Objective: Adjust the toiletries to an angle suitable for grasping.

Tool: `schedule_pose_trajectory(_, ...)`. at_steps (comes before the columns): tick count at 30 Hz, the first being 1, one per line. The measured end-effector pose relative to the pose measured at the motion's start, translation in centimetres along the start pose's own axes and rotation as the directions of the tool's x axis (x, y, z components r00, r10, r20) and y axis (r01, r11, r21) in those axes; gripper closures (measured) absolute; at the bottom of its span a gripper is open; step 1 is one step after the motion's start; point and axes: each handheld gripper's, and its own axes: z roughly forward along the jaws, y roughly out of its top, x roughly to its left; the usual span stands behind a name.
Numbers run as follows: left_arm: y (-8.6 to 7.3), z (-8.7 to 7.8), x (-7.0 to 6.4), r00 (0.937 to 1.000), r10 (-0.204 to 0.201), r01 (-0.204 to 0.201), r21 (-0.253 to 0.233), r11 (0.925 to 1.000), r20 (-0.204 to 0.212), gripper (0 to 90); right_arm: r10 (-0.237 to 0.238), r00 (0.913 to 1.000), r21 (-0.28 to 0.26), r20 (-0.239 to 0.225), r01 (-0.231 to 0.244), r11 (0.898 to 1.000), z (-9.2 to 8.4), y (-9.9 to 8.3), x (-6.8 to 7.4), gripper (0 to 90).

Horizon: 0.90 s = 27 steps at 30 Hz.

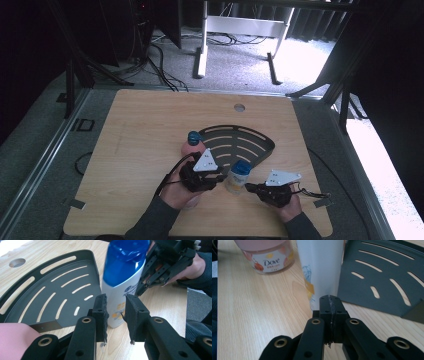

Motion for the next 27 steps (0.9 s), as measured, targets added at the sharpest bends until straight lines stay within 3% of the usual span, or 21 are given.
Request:
schedule_pose_trajectory(12, 0.3, -0.5, -0.6, 0.9996, 0.026, -0.026, 0.025, 0.9994, -0.006, 71.2, -0.039, 0.9976, -0.004, -0.057, 0.039, 0.999, 2.7, 1.6, 1.1, 89.5)
schedule_pose_trajectory(18, 0.1, -1.1, -0.1, 0.9998, 0.004, -0.003, 0.026, 0.9997, -0.02, 72.2, -0.066, 0.9951, 0.009, -0.074, 0.067, 0.998, 4.0, 2.2, 1.5, 89.5)
schedule_pose_trajectory(27, -0.5, -1.2, 0.6, 0.9994, -0.019, 0.02, 0.033, 0.9992, -0.027, 72.5, -0.087, 0.9957, 0.006, -0.032, 0.088, 0.996, 4.4, 3.3, 0.9, 89.5)
